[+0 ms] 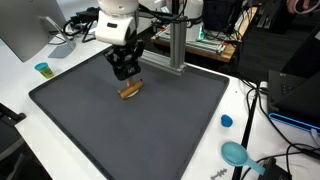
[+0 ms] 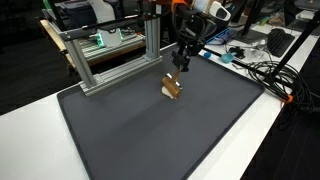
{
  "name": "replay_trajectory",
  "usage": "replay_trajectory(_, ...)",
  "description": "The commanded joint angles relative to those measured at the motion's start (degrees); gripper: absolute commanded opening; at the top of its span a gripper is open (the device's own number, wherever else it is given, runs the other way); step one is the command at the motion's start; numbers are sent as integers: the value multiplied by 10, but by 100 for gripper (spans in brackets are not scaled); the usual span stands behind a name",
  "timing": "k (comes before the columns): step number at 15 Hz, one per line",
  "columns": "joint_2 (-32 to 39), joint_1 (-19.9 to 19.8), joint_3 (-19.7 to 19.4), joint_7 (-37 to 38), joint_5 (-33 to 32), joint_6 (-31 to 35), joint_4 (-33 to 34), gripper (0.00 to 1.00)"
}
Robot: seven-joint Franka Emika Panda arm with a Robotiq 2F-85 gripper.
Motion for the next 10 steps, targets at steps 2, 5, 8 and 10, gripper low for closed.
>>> replay_trajectory(2, 26, -6, -17, 23, -13, -1, 4, 22)
replay_trajectory(5, 27, -4, -14, 23, -10, -4, -11, 22)
replay_trajectory(8, 35, -3, -11, 25, -12, -6, -18, 22)
replay_trajectory(10, 39, -3, -14, 33, -22, -6, -17, 22)
